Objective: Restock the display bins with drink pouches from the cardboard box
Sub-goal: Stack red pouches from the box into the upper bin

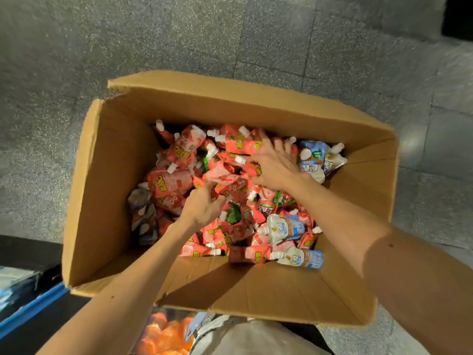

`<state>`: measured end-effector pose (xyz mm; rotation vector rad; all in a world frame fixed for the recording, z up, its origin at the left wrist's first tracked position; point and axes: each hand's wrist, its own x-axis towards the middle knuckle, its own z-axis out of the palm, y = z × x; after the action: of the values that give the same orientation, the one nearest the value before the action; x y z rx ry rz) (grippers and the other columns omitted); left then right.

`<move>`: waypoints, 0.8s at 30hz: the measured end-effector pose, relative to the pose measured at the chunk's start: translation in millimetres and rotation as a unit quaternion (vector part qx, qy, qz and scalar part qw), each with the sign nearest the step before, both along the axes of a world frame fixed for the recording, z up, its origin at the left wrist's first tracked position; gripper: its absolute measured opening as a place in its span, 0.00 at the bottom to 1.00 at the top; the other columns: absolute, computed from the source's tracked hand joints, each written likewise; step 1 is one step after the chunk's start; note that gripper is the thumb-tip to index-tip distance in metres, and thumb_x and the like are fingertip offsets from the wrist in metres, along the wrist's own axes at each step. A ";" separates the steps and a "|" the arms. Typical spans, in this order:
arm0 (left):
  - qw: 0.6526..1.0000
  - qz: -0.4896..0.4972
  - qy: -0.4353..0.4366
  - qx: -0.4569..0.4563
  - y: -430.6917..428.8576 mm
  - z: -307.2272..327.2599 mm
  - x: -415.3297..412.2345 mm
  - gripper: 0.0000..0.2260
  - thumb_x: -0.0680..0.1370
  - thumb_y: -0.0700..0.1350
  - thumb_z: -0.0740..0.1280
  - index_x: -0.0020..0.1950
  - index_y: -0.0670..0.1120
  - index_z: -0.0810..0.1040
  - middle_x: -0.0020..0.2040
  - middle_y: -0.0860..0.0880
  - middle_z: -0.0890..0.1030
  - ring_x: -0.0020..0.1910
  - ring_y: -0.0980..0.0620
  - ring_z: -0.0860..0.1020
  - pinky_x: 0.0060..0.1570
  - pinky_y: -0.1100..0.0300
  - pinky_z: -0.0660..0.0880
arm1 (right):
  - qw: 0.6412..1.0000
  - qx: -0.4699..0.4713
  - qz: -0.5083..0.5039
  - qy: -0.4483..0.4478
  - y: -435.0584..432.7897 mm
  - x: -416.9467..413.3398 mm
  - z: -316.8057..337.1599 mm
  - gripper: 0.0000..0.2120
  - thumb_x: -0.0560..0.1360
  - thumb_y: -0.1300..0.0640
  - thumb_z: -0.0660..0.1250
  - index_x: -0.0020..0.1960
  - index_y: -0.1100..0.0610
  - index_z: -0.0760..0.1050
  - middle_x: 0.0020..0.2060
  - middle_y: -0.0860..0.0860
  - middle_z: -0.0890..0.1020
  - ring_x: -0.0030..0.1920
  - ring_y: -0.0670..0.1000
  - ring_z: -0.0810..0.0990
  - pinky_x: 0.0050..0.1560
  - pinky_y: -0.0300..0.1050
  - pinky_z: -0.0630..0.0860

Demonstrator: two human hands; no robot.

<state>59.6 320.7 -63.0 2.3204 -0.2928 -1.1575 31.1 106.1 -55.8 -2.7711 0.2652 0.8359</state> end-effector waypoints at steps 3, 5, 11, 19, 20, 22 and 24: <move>0.998 0.032 0.050 -0.002 3.7 -6.0 4.0 0.24 0.77 0.49 0.65 0.71 0.42 0.71 0.37 0.48 0.81 0.28 0.55 0.77 0.32 0.61 0.74 | 0.998 0.016 -0.051 0.041 2.9 1.7 1.1 0.27 0.74 0.45 0.71 0.72 0.42 0.71 0.77 0.61 0.55 0.73 0.64 0.55 0.72 0.59 0.56; 0.995 0.051 0.082 -0.007 4.8 -5.5 5.4 0.25 0.77 0.53 0.67 0.71 0.42 0.72 0.43 0.45 0.84 0.33 0.57 0.81 0.33 0.61 0.74 | 0.997 0.027 -0.063 0.030 2.0 -0.9 1.6 0.25 0.75 0.47 0.70 0.72 0.46 0.72 0.73 0.61 0.61 0.72 0.64 0.58 0.71 0.58 0.58; 0.986 0.111 0.118 -0.032 17.9 11.5 -1.7 0.22 0.75 0.49 0.70 0.65 0.49 0.66 0.54 0.41 0.80 0.45 0.46 0.80 0.44 0.48 0.77 | 0.989 0.106 -0.101 -0.011 0.0 -24.1 18.0 0.25 0.76 0.51 0.71 0.72 0.52 0.72 0.78 0.57 0.58 0.75 0.62 0.56 0.75 0.57 0.56; 0.982 0.104 0.067 -0.144 26.8 116.7 -3.3 0.05 0.79 0.44 0.68 0.52 0.50 0.83 0.47 0.36 0.81 0.36 0.51 0.77 0.39 0.53 0.73 | 0.845 0.438 -0.305 0.008 3.6 -38.3 116.2 0.17 0.72 0.55 0.76 0.60 0.57 0.81 0.48 0.52 0.85 0.52 0.53 0.83 0.59 0.48 0.76; 0.983 0.096 0.055 -0.150 30.0 137.2 -5.7 0.06 0.79 0.45 0.68 0.54 0.51 0.84 0.47 0.41 0.83 0.34 0.54 0.77 0.37 0.55 0.74 | 0.824 0.476 -0.307 0.015 3.7 -39.4 130.4 0.16 0.73 0.58 0.75 0.60 0.59 0.81 0.50 0.55 0.86 0.52 0.55 0.84 0.59 0.48 0.77; 0.980 0.102 0.021 -0.171 38.4 183.6 -18.2 0.10 0.75 0.48 0.70 0.55 0.50 0.85 0.51 0.48 0.85 0.42 0.51 0.83 0.44 0.50 0.81 | 0.779 0.549 -0.302 0.034 6.1 -44.9 158.3 0.17 0.72 0.62 0.74 0.59 0.64 0.78 0.48 0.57 0.85 0.47 0.55 0.84 0.56 0.51 0.77; 0.967 0.135 -0.013 -0.217 47.7 225.9 -39.1 0.09 0.75 0.43 0.70 0.55 0.48 0.84 0.49 0.50 0.86 0.50 0.49 0.84 0.51 0.54 0.81 | 0.736 0.616 -0.277 0.057 13.7 -52.9 188.0 0.15 0.68 0.63 0.73 0.54 0.62 0.77 0.41 0.55 0.83 0.39 0.51 0.82 0.47 0.47 0.78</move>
<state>20.5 368.4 162.8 1.9191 -0.2052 -0.8316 -21.8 119.8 132.2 -1.2775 0.3493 0.6304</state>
